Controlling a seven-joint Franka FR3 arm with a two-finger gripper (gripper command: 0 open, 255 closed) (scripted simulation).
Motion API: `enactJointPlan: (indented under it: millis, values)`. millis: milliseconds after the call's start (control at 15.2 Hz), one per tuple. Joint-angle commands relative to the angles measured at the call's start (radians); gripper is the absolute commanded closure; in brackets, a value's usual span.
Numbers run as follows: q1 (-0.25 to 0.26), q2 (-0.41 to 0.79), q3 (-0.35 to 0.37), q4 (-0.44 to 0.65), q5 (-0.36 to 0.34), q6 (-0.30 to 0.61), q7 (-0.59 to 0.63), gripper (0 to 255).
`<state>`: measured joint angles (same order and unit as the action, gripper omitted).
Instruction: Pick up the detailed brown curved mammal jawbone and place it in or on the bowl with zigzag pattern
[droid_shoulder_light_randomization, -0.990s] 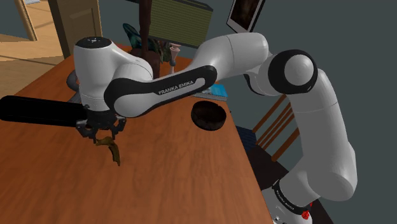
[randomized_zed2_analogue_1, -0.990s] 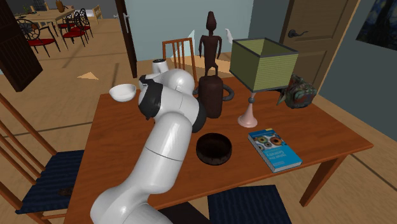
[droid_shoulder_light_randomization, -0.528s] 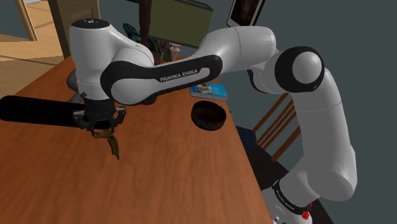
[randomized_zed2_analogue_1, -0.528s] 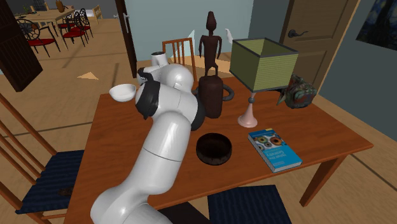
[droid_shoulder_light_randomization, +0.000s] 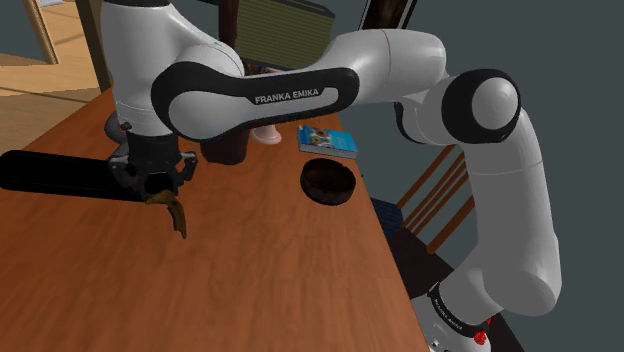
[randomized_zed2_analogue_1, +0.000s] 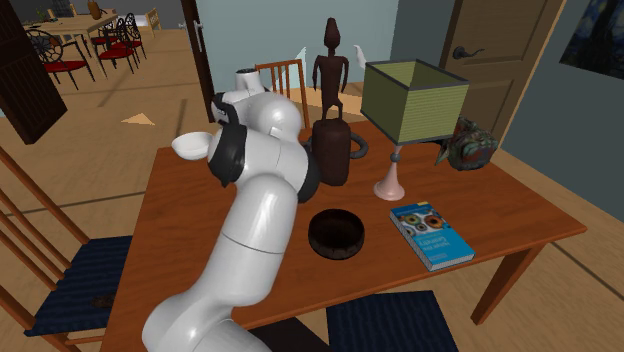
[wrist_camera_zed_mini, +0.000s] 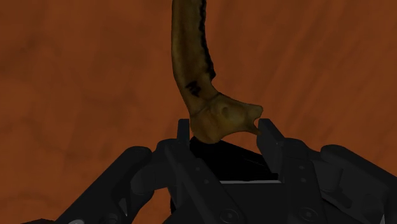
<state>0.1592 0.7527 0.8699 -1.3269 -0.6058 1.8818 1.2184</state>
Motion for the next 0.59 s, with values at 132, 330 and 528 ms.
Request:
enactJointPlan:
  millis: [132,330,528]
  values:
    - [0.006,-0.014,0.009,0.037,0.013,-0.045,-0.011,255]
    - [0.014,-0.022,0.013,0.069,0.021,-0.079,-0.020,255]
    - [0.023,-0.027,0.017,0.105,0.027,-0.115,-0.028,255]
